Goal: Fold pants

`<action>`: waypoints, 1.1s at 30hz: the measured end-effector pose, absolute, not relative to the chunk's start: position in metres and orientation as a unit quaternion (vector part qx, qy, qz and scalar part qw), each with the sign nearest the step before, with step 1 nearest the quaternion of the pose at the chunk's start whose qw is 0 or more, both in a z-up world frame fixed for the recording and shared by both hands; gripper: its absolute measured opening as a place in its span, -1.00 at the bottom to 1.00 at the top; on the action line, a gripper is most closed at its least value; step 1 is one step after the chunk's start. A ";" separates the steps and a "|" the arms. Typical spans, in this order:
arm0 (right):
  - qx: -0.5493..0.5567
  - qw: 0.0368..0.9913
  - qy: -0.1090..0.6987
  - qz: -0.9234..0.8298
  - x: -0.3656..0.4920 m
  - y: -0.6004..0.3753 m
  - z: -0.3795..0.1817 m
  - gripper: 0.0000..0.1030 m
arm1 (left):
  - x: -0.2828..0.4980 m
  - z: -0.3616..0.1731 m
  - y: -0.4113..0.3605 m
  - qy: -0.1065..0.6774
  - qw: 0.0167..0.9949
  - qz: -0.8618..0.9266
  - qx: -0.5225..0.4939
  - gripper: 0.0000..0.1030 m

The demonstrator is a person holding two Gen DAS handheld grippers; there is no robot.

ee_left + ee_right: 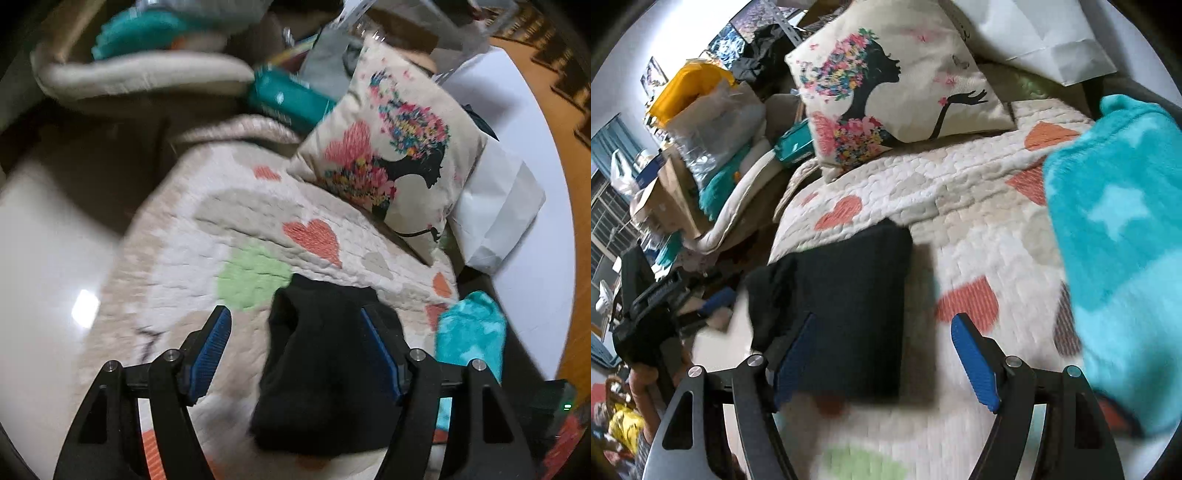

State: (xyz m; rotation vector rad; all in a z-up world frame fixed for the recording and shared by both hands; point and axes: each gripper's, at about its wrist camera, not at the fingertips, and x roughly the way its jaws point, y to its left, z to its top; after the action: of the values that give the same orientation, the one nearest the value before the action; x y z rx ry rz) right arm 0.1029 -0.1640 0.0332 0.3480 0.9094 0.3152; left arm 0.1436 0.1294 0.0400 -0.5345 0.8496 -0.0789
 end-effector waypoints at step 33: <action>0.058 0.896 0.425 0.117 0.035 -0.125 -0.008 0.59 | 0.026 0.018 0.060 0.391 0.916 0.026 -0.085 0.81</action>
State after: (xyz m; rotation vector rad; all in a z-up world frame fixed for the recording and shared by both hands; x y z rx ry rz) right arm 0.0353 -0.1245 -0.0082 0.1205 0.8813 0.2424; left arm 0.0259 0.0601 0.0177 -0.1742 0.8053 0.0529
